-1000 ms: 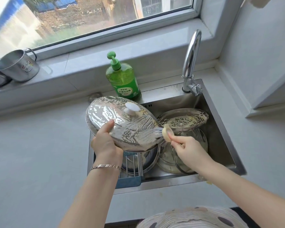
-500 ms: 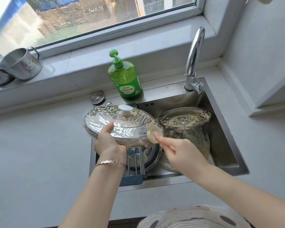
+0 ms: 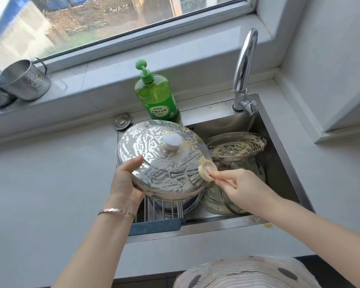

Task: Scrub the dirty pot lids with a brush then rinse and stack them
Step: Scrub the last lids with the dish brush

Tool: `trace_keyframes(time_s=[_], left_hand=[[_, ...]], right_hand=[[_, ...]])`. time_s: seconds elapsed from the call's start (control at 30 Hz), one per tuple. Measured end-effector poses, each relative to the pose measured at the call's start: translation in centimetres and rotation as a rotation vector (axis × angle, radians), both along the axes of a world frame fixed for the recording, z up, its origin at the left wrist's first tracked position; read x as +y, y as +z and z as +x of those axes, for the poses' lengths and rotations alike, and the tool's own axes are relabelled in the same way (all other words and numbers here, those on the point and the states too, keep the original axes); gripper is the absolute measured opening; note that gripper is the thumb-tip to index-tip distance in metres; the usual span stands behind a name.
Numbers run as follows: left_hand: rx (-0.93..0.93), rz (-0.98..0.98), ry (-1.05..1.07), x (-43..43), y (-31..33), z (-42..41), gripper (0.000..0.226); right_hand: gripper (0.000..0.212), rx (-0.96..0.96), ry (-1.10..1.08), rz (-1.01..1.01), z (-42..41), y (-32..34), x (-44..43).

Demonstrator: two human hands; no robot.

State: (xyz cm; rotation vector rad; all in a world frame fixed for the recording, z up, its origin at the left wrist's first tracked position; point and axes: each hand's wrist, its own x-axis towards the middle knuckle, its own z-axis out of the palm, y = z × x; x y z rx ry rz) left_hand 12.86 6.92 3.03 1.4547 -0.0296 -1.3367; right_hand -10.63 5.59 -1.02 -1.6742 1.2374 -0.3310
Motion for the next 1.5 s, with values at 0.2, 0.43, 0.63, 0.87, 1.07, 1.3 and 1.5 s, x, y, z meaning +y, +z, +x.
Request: trace_keyframes(time_s=[0.2, 0.43, 0.63, 0.87, 1.07, 1.3, 1.5], left_hand=[[-0.001, -0.021, -0.078, 0.3, -0.7, 0.1, 0.018], [-0.025, -0.024, -0.200, 1.1, -1.3, -0.2, 0.029], [-0.032, -0.061, -0.330, 1.6, -1.1, -0.1, 0.019], [-0.064, -0.074, -0.369, 1.5, -1.4, 0.5, 0.034], [-0.038, -0.171, -0.459, 1.8, -1.3, 0.8, 0.045], [-0.088, -0.096, -0.662, 2.3, -1.4, -0.8, 0.050], [-0.112, -0.189, -0.507, 1.6, -0.3, 0.9, 0.028]], right_hand=[[0.035, 0.046, -0.163, 0.047, -1.5, -0.8, -1.9], [0.035, 0.110, -0.164, 0.077, -1.9, -0.9, -3.0], [0.033, 0.095, -0.059, 0.051, -1.8, -0.7, -3.0], [0.034, 0.055, -0.020, 0.092, -1.9, -0.8, -2.2], [0.036, 0.062, -0.102, 0.127, -2.8, -0.8, -2.9], [0.033, 0.092, -0.085, 0.035, -0.9, 1.7, -7.5], [0.035, 0.083, -0.179, 0.198, -3.0, -0.6, -5.8]])
